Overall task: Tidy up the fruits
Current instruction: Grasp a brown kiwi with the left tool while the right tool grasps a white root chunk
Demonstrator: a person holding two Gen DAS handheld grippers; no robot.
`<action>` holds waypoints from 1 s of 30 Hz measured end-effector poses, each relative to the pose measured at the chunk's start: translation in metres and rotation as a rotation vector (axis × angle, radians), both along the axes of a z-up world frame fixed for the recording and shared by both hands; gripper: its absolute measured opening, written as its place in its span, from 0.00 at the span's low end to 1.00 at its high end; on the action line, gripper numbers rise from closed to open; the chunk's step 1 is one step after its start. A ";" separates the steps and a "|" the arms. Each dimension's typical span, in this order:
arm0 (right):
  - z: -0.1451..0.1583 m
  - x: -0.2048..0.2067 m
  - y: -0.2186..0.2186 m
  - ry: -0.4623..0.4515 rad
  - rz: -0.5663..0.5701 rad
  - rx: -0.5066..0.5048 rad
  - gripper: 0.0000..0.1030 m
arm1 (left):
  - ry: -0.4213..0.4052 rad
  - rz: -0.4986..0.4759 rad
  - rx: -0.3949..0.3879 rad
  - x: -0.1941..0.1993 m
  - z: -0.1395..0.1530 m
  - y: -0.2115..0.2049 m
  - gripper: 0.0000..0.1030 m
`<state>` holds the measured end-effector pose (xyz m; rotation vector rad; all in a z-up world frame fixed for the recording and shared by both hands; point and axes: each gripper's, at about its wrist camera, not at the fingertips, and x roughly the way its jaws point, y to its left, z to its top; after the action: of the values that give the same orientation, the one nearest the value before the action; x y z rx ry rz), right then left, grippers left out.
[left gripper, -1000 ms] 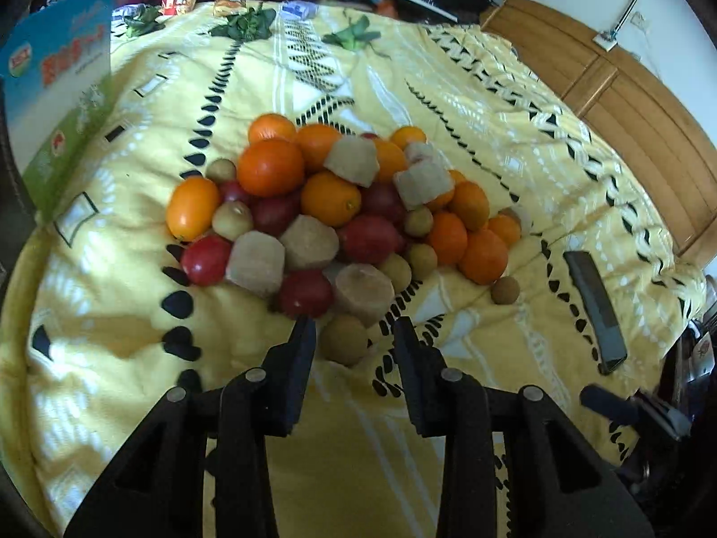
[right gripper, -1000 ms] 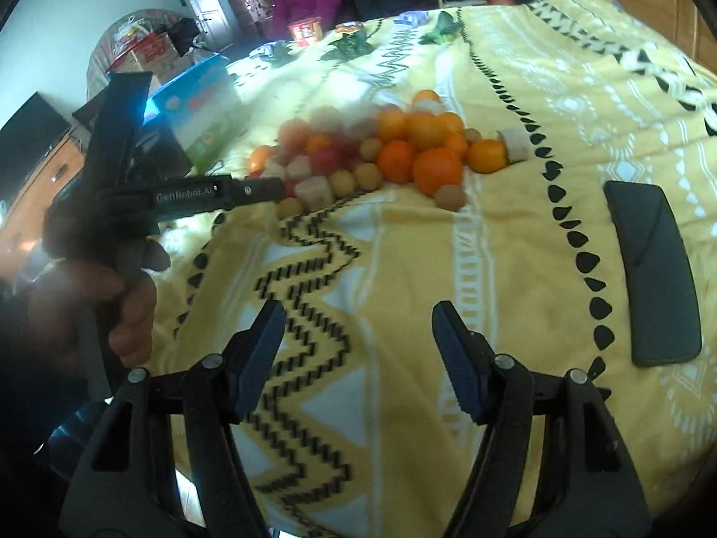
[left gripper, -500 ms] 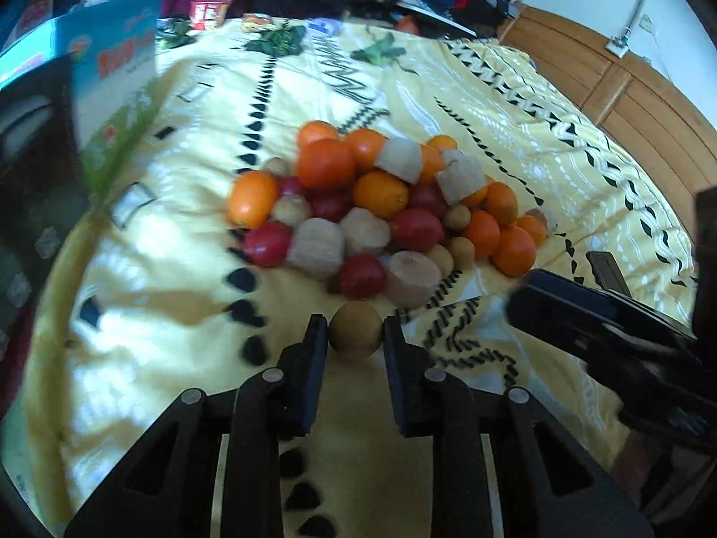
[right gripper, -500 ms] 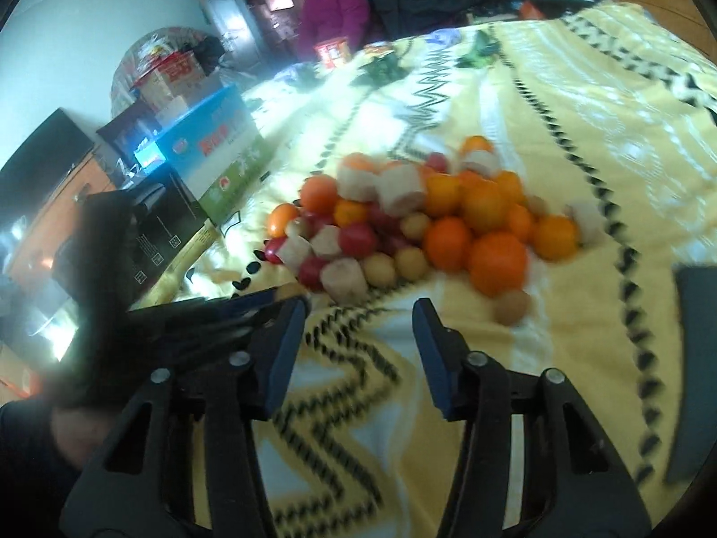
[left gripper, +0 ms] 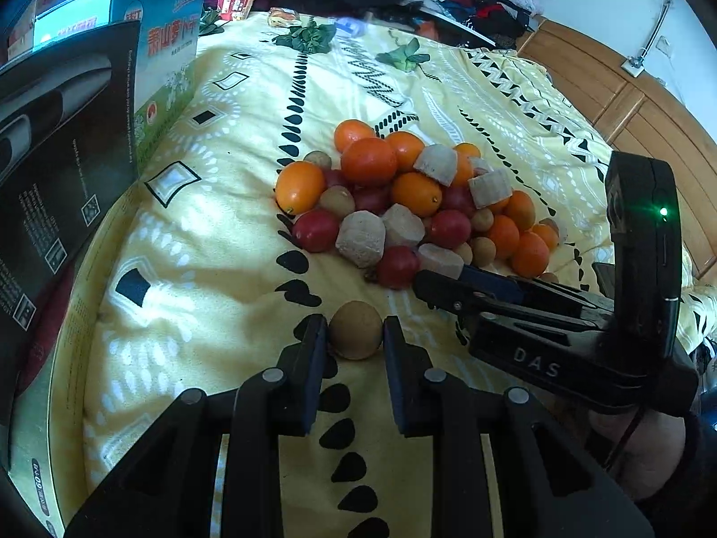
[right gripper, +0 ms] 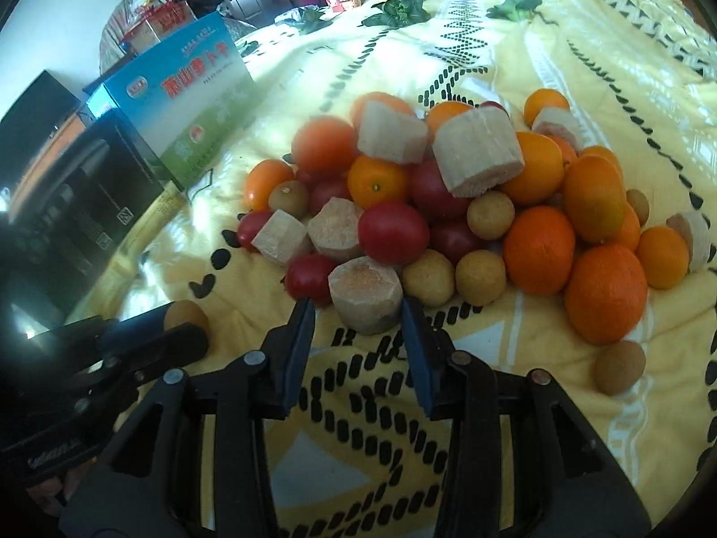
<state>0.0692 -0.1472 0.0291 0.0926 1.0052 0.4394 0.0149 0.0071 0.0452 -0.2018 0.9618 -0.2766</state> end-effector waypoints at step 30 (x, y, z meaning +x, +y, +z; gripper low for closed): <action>0.095 -0.072 0.017 -0.244 0.080 0.023 0.30 | -0.176 0.107 0.032 -0.028 0.084 0.038 0.24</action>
<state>-0.0026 -0.1301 0.1239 0.0186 0.7661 0.5224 -0.0131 0.0451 0.1289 -0.1956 0.7778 -0.1769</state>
